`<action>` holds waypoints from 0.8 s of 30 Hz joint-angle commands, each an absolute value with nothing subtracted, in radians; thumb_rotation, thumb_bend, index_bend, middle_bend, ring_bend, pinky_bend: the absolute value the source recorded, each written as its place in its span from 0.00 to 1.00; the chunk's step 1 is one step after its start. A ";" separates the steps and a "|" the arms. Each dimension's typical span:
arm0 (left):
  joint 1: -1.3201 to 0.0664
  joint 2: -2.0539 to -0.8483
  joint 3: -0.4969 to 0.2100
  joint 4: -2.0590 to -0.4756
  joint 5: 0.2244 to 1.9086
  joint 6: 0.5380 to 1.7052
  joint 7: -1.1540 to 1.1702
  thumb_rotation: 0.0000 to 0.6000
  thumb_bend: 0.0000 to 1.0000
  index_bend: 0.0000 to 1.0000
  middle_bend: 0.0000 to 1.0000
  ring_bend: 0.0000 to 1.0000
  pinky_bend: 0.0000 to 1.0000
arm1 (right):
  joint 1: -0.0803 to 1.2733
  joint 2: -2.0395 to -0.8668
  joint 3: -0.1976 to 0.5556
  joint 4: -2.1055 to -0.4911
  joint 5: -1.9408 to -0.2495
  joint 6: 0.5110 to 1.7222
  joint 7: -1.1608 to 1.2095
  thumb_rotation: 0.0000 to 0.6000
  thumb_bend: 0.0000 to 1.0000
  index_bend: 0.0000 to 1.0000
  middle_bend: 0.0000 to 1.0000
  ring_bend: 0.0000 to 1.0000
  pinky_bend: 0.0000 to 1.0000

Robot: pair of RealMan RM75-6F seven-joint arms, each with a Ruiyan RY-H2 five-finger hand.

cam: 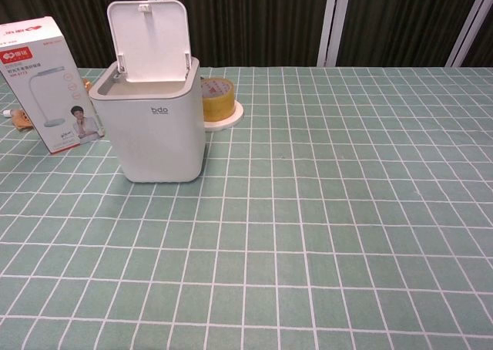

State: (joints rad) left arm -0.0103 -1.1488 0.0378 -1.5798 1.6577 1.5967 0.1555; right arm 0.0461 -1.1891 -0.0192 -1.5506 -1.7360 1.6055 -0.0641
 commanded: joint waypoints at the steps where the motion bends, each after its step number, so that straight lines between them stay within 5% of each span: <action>1: -0.010 -1.150 0.039 -1.580 1.661 1.597 0.157 1.00 0.46 0.00 0.00 0.00 0.02 | 0.047 -1.188 -0.021 -1.553 -1.737 1.604 -0.062 1.00 0.06 0.00 0.00 0.00 0.00; 5: -0.029 -1.155 0.036 -1.588 1.677 1.580 0.151 1.00 0.46 0.00 0.00 0.00 0.03 | 0.046 -1.185 -0.027 -1.556 -1.747 1.605 -0.057 1.00 0.06 0.00 0.00 0.00 0.00; 8: -0.089 -1.125 -0.009 -1.660 1.674 1.537 0.130 1.00 0.46 0.00 0.03 0.04 0.17 | 0.049 -1.184 -0.030 -1.553 -1.750 1.597 -0.056 1.00 0.06 0.00 0.00 0.00 0.00; 10: -0.132 -1.106 -0.060 -1.735 1.635 1.502 0.139 1.00 0.48 0.02 0.41 0.39 0.64 | 0.052 -1.183 -0.032 -1.552 -1.753 1.592 -0.057 1.00 0.06 0.00 0.00 0.00 0.00; 12: -0.193 -1.068 -0.103 -1.879 1.553 1.398 0.144 1.00 0.48 0.04 0.80 0.76 0.96 | 0.054 -1.187 -0.037 -1.550 -1.768 1.595 -0.061 1.00 0.06 0.00 0.00 0.00 0.00; 16: -0.321 -1.070 -0.228 -2.001 1.428 1.296 0.224 1.00 0.48 0.08 1.00 0.98 1.00 | 0.054 -1.200 -0.055 -1.545 -1.808 1.598 -0.083 1.00 0.06 0.00 0.00 0.00 0.00; 24: -0.591 -1.212 -0.464 -1.997 1.007 1.178 0.435 1.00 0.48 0.19 1.00 1.00 1.00 | 0.065 -1.198 -0.051 -1.556 -1.786 1.569 -0.085 1.00 0.06 0.00 0.00 0.00 0.00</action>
